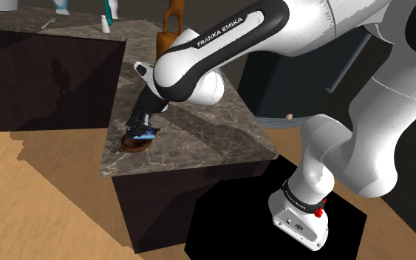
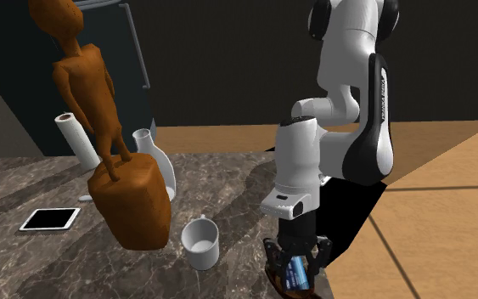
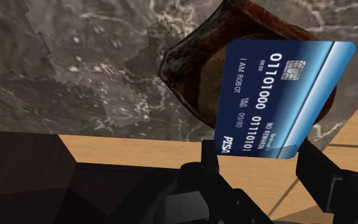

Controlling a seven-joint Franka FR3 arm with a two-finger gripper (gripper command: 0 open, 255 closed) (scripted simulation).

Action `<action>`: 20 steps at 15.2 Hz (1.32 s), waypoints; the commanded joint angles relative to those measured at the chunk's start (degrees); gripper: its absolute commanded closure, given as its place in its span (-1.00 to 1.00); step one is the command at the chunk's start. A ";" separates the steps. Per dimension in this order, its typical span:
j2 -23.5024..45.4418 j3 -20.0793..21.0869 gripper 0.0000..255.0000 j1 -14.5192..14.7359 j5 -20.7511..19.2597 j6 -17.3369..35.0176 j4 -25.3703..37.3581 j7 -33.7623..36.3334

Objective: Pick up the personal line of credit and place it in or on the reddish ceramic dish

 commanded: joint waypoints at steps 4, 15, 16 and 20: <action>0.25 -0.02 1.00 0.05 0.61 0.10 0.07 -0.54; -7.21 0.33 -1.00 -2.36 -11.19 -2.26 -3.19 8.26; -9.04 1.03 -1.00 -3.61 -13.70 -3.20 -3.81 10.12; -9.03 1.22 -1.00 -3.80 -13.61 -3.22 -3.80 10.06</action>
